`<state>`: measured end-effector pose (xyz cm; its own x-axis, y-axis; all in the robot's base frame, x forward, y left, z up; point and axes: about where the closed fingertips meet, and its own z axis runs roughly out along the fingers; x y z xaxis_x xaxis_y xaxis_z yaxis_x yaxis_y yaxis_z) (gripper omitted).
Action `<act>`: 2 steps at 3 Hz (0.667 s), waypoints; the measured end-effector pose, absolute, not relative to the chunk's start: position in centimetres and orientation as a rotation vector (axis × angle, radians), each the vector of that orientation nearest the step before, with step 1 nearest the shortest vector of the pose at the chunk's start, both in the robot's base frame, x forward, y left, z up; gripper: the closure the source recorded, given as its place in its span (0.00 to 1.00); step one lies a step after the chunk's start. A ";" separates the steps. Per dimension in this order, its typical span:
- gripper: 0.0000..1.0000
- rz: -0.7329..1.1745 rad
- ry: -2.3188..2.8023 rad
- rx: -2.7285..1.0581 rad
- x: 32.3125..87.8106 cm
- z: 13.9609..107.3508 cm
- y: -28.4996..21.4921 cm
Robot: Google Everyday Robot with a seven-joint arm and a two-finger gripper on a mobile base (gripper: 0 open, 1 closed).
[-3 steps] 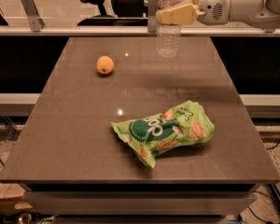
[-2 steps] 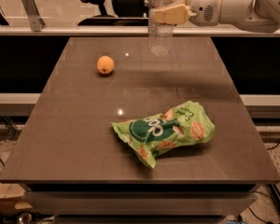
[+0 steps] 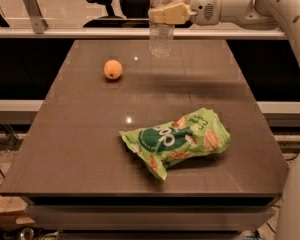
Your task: Move water bottle near orange
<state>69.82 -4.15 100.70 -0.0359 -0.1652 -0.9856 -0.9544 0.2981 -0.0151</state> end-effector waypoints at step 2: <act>1.00 0.988 1.499 -1.137 71.3 98.2 -0.8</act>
Offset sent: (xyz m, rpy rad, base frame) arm 0.0229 0.0439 -0.0353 -0.0064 0.0908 0.0981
